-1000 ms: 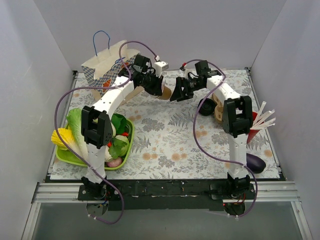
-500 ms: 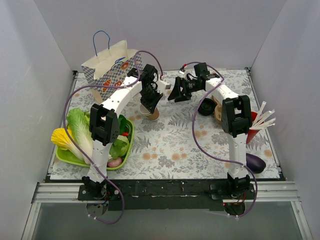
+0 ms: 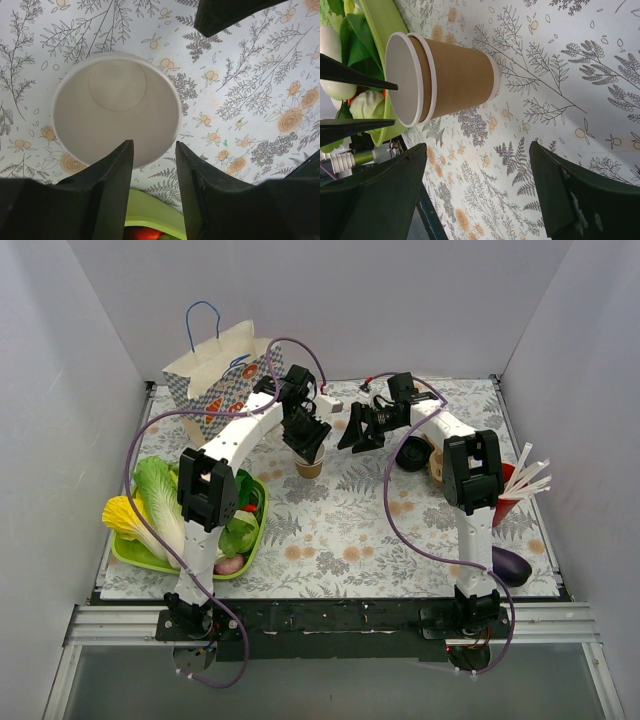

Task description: Pack the takeout coffee

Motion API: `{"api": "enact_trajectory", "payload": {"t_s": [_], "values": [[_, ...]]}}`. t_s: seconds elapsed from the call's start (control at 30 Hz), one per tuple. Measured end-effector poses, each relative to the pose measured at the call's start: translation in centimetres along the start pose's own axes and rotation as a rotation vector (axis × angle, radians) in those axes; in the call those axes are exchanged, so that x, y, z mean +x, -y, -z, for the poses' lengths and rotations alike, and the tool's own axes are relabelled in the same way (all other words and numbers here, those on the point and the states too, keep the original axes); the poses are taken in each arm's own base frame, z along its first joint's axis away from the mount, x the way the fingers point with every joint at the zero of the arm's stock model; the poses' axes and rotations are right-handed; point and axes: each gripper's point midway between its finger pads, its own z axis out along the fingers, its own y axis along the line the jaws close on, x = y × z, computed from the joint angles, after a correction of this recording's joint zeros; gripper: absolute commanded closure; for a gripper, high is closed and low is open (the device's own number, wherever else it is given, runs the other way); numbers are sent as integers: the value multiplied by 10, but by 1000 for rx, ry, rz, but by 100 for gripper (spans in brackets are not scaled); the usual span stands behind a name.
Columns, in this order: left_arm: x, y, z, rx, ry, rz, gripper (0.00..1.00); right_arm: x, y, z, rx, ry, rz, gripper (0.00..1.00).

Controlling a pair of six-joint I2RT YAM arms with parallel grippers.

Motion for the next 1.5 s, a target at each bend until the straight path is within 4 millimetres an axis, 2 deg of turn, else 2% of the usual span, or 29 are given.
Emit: {"api": "enact_trajectory", "payload": {"t_s": [0.37, 0.7, 1.0, 1.27, 1.43, 1.5], "values": [[-8, 9, 11, 18, 113, -74, 67, 3, -6, -7, -1, -14, -1, 11], [-8, 17, -1, 70, 133, -102, 71, 14, -22, -25, -17, -53, 15, 11], [-14, 21, -2, 84, 157, -119, 79, 16, -22, -26, -17, -57, -5, 11], [-9, 20, -9, 87, 146, -127, 79, 22, -20, -30, -20, -71, -19, 12], [-4, 19, -15, 90, 137, -125, 87, 24, -18, -33, -20, -79, -25, 12], [-3, 19, -16, 91, 135, -123, 93, 24, -18, -33, -20, -80, -26, 12]]}}
